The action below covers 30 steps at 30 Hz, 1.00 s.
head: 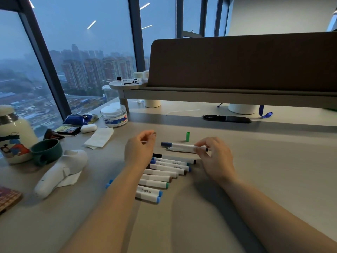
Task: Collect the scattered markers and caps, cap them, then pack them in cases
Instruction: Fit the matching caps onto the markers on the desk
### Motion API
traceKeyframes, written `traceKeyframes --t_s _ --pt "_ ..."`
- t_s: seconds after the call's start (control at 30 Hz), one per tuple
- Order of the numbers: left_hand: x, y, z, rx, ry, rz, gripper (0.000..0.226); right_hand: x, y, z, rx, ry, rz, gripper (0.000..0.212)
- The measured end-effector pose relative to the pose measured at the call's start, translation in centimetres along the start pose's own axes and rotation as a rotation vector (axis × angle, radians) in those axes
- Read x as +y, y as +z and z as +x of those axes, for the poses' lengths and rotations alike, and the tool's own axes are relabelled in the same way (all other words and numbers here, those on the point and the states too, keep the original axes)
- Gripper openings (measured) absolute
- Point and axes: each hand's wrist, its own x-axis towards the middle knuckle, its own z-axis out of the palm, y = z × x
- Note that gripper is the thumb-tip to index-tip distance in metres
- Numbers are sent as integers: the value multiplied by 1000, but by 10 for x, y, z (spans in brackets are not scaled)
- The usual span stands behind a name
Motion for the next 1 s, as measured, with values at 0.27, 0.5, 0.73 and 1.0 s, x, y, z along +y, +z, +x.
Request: traceKeyframes --t_s 0.27,0.5,0.73,1.0 --pt "-6 4 4 55 24 31 27 -2 2 3 -164 108 -219 16" --pt "-14 2 8 62 3 86 27 33 -23 23 53 307 42 10" --pt "-18 5 9 20 1 93 25 36 -17 23 -94 197 -109 10" --pt "-11 22 7 -76 69 180 23 22 -13 18 -264 64 -344 19"
